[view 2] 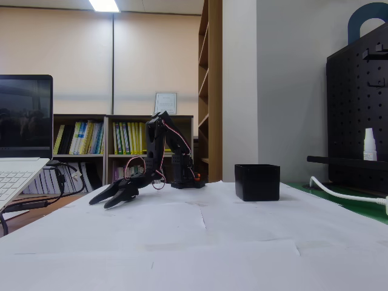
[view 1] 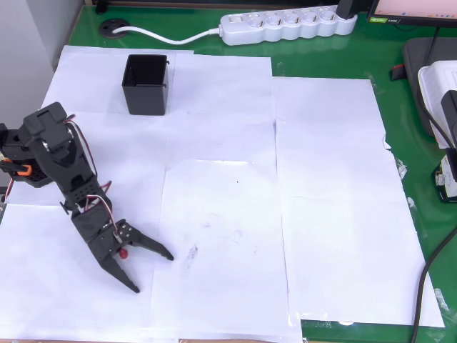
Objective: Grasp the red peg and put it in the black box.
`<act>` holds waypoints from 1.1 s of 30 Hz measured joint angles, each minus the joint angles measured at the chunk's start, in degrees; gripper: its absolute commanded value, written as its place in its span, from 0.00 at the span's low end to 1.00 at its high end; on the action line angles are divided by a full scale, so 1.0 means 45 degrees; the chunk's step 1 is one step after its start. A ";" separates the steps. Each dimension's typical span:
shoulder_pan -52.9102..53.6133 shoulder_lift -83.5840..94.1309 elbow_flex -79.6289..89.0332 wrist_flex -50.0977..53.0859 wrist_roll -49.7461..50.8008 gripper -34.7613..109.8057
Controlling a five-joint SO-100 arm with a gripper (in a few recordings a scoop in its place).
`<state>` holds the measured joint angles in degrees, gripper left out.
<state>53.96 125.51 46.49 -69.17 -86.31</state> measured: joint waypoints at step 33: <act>-0.0215 0.2227 0.4473 0.0820 0.0117 0.49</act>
<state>53.00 135.53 66.62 -65.48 -85.78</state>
